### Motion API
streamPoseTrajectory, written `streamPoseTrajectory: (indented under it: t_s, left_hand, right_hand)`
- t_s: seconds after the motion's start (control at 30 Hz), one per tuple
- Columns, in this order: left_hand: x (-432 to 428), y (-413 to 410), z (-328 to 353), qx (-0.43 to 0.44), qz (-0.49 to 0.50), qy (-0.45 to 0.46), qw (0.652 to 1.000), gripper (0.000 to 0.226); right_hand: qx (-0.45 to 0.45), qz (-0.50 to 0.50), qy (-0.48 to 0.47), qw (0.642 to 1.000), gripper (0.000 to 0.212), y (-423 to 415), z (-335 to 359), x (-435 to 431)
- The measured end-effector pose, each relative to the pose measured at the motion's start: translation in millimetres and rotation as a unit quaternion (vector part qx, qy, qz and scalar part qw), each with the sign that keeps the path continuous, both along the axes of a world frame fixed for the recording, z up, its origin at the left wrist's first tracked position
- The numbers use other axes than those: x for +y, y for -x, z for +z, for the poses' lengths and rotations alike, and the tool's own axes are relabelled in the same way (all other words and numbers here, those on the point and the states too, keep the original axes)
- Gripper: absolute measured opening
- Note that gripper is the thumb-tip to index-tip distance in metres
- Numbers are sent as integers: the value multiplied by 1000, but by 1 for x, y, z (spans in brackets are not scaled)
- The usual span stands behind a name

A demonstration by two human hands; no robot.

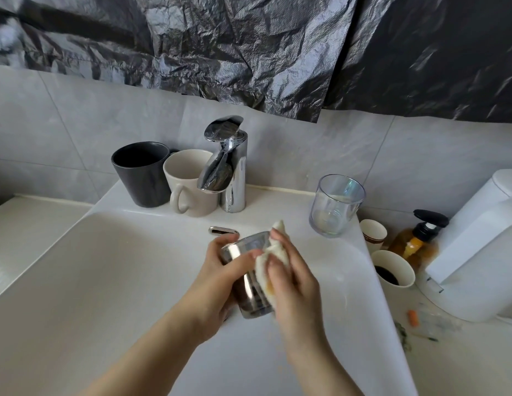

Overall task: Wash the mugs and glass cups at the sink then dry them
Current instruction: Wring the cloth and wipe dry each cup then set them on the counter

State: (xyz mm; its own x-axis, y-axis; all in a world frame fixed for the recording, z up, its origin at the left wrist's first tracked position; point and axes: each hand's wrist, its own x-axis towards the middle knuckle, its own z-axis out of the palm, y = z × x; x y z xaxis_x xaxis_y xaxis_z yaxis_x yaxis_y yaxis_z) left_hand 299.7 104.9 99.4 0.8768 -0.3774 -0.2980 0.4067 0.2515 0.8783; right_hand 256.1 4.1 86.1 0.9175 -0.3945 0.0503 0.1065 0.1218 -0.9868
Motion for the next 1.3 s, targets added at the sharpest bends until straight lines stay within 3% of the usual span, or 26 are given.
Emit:
streamPoseTrajectory:
  t_s: [0.07, 0.17, 0.27, 0.37, 0.5, 0.6, 0.7, 0.73, 0.8, 0.87, 0.9, 1.0, 1.1, 1.17, 1.23, 1.3]
  left_hand:
    - [5, -3, 0, -10, -58, -25, 998, 83]
    - [3, -3, -3, -62, -23, -40, 997, 82]
    - [-1, -6, -10, -96, 73, -1, 993, 77]
    - [-1, -9, -14, -98, 54, 8, 994, 81]
    - [9, -11, -6, -112, -67, -36, 991, 81]
    - [13, -9, -1, -179, -113, -139, 967, 66]
    - [9, -2, -1, -149, -106, -133, 974, 37]
    - [9, -2, -1, -133, -103, -131, 977, 29]
    - [11, -6, -3, -119, -108, -127, 979, 24]
    - [14, -9, -2, -99, -121, -78, 985, 29]
    - [13, -9, -1, -78, -117, -33, 989, 29]
    - [0, -1, 1, -30, -17, 61, 998, 26]
    - [-13, 1, -11, -92, 117, 41, 988, 24]
    - [-15, 2, -17, -173, 162, -55, 970, 30]
    - [-11, 3, -19, -230, 151, -168, 947, 37]
    - [-5, 2, -18, -265, 98, -264, 922, 45]
  right_hand:
    - [72, 22, -153, 985, 20, -2, 3, -8]
    - [164, 139, -329, 920, 50, -1, 3, -15]
    - [136, 218, -416, 872, 59, 4, 7, -9]
    - [125, 234, -437, 859, 59, -1, 1, -14]
    - [144, 182, -304, 924, 61, -10, -6, -30]
    - [132, 90, -116, 980, 36, -5, -3, -31]
    - [15, 27, 139, 990, 20, 3, 3, -21]
    - [-19, 32, 142, 989, 21, 4, 2, -20]
    - [-17, 73, -38, 996, 25, 1, 7, -23]
    - [55, 166, -272, 946, 25, -3, 7, -25]
    - [83, 205, -333, 917, 28, -3, 7, -23]
    - [61, 191, -395, 897, 51, -3, 2, -12]
    - [15, 124, -409, 904, 63, -2, -1, 3]
    - [5, 69, -327, 943, 46, -1, -5, 11]
    - [-3, -4, -94, 996, 38, -1, -11, 13]
    - [-6, -24, 83, 996, 32, -5, -16, 9]
